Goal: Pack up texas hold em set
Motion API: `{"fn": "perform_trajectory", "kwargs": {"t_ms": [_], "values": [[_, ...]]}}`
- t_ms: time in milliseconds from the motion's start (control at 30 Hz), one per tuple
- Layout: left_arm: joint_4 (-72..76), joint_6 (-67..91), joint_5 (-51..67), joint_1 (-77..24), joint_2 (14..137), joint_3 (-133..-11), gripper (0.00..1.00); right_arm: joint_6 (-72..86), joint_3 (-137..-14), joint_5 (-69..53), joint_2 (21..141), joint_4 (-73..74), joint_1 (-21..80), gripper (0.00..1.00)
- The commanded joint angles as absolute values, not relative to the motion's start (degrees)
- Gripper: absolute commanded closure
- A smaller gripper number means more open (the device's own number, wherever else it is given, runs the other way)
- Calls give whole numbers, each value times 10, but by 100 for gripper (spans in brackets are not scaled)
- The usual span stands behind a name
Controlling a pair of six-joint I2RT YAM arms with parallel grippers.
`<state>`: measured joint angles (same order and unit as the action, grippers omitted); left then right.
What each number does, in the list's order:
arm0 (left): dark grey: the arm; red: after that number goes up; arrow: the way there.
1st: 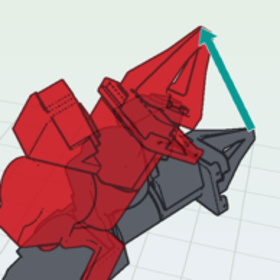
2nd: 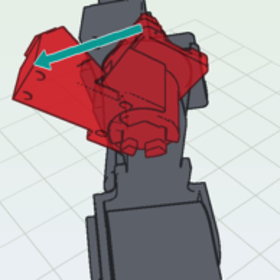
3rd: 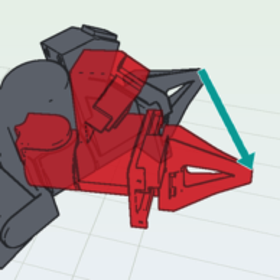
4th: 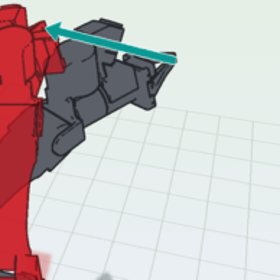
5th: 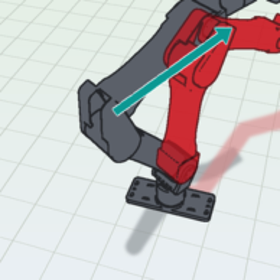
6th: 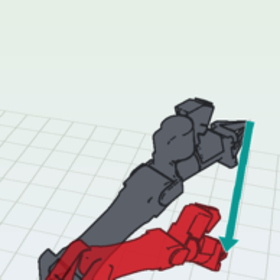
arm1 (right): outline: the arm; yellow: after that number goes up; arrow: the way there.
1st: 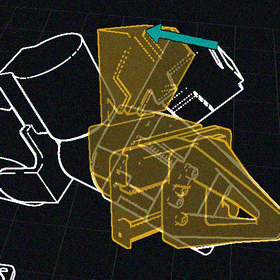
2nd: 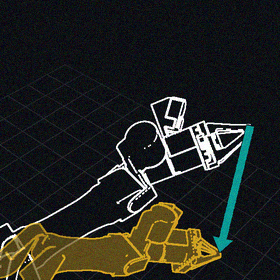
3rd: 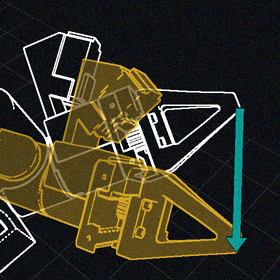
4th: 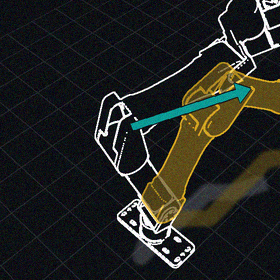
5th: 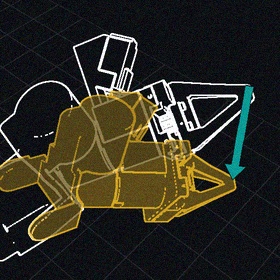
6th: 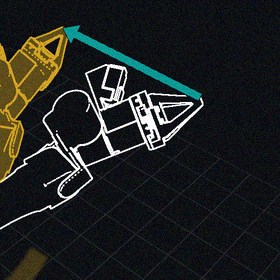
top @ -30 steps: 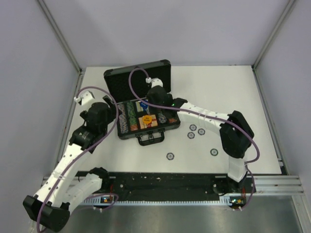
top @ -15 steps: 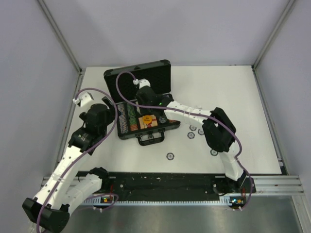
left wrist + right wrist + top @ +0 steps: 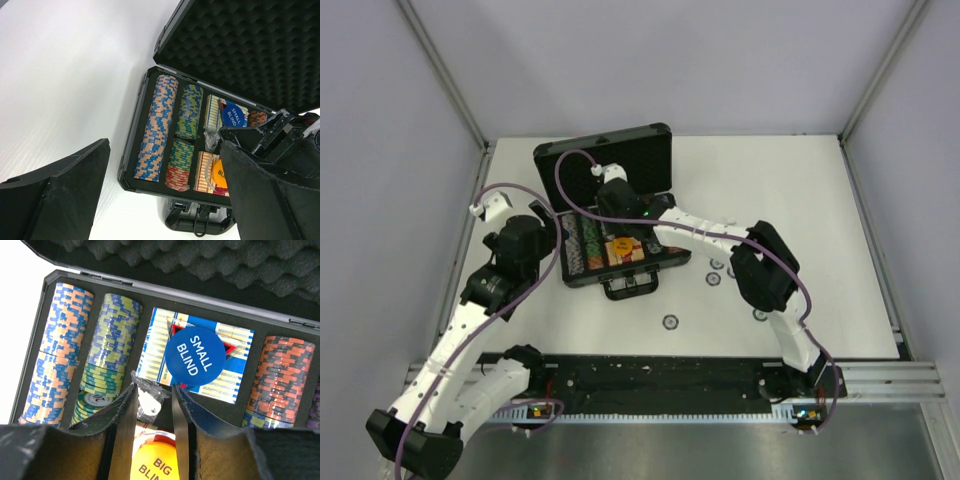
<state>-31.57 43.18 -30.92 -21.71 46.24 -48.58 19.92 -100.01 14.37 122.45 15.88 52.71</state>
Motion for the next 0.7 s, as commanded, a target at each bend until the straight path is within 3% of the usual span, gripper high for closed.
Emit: {"fn": "perform_trajectory", "kwargs": {"t_ms": [0,200,433,667], "values": [[-306,431,-316,-214,454,-483,3,192,-1034,172,1209,158,534,66],[-304,428,-313,-214,455,-485,3,191,-1006,213,1145,178,522,66],[-295,426,-303,-214,461,-486,3,234,-882,247,1014,187,467,64],[-287,424,-293,-214,468,-489,3,314,-743,283,926,218,381,51]]}}
